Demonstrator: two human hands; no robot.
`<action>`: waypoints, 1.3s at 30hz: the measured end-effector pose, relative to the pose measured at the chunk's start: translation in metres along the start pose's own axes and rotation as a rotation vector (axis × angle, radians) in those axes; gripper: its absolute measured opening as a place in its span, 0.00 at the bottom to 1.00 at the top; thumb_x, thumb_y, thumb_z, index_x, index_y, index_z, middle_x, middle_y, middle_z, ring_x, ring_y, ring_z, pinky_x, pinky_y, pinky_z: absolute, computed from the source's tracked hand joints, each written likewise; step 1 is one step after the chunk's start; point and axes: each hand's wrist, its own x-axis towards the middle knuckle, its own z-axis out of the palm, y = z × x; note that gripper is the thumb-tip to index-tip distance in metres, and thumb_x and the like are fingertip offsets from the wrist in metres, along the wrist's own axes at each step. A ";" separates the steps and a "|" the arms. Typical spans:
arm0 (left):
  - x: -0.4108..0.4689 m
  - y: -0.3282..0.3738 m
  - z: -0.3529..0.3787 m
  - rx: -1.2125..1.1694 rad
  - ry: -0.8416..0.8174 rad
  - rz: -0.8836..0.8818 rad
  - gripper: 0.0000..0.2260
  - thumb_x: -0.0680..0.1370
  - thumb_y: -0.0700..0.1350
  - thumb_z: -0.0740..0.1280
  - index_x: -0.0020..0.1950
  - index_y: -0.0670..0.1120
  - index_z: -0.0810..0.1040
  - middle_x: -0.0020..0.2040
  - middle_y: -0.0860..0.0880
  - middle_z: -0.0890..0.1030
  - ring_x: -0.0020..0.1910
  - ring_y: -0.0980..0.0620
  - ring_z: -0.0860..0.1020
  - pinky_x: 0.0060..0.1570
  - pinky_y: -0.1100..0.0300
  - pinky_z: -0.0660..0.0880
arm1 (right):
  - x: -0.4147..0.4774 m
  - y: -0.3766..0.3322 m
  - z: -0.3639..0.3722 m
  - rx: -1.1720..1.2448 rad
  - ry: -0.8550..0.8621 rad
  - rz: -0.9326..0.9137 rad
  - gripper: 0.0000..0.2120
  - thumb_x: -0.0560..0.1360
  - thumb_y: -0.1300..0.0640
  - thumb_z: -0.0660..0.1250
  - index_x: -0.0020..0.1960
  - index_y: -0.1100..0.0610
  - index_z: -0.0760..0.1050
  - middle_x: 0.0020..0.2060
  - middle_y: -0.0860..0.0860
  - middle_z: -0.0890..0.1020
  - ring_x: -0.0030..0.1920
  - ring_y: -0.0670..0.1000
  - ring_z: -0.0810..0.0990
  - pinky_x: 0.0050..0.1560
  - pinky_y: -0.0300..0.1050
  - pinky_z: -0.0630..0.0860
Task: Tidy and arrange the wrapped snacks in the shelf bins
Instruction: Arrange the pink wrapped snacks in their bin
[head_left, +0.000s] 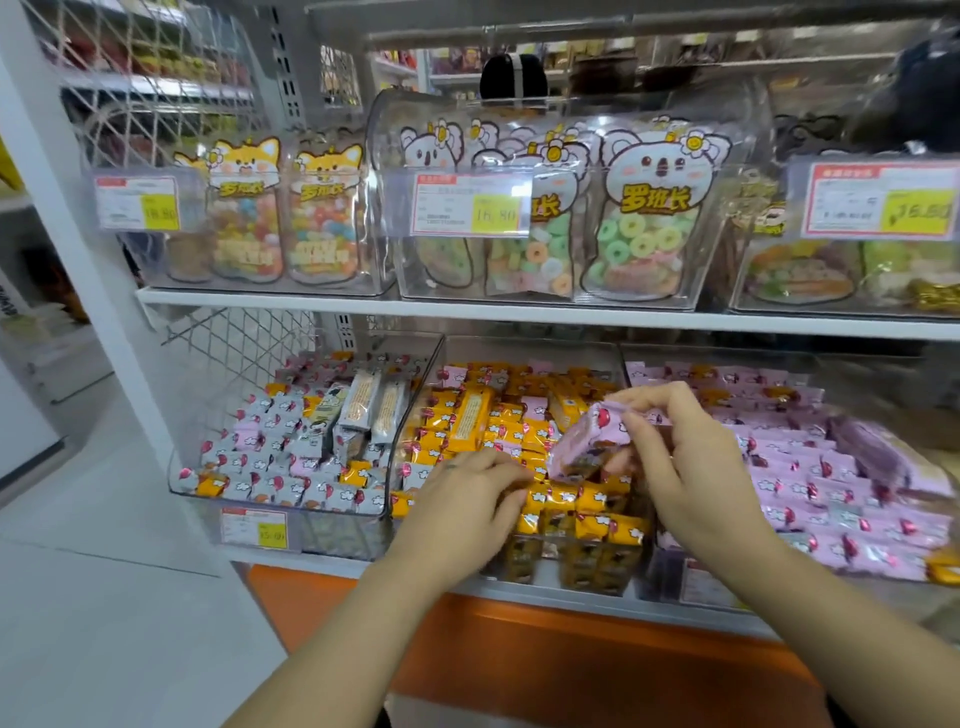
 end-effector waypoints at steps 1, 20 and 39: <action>0.005 0.006 0.001 -0.048 0.036 0.001 0.14 0.81 0.50 0.59 0.64 0.54 0.75 0.61 0.57 0.75 0.61 0.55 0.71 0.64 0.55 0.66 | -0.003 0.001 -0.003 0.029 0.025 -0.008 0.13 0.79 0.62 0.58 0.44 0.43 0.66 0.43 0.42 0.80 0.32 0.39 0.80 0.26 0.31 0.70; 0.065 0.107 0.060 -0.111 0.070 0.156 0.11 0.80 0.47 0.61 0.59 0.52 0.79 0.57 0.56 0.76 0.61 0.56 0.66 0.65 0.56 0.64 | -0.042 0.109 -0.122 -0.364 0.295 0.034 0.08 0.74 0.69 0.66 0.43 0.56 0.73 0.47 0.47 0.78 0.48 0.46 0.77 0.46 0.31 0.69; 0.091 0.175 0.079 -0.054 -0.061 0.198 0.12 0.81 0.51 0.58 0.62 0.56 0.76 0.60 0.60 0.75 0.61 0.59 0.70 0.73 0.53 0.46 | -0.052 0.154 -0.168 -0.615 0.455 -0.430 0.09 0.77 0.64 0.61 0.43 0.66 0.78 0.46 0.59 0.83 0.48 0.54 0.80 0.52 0.47 0.76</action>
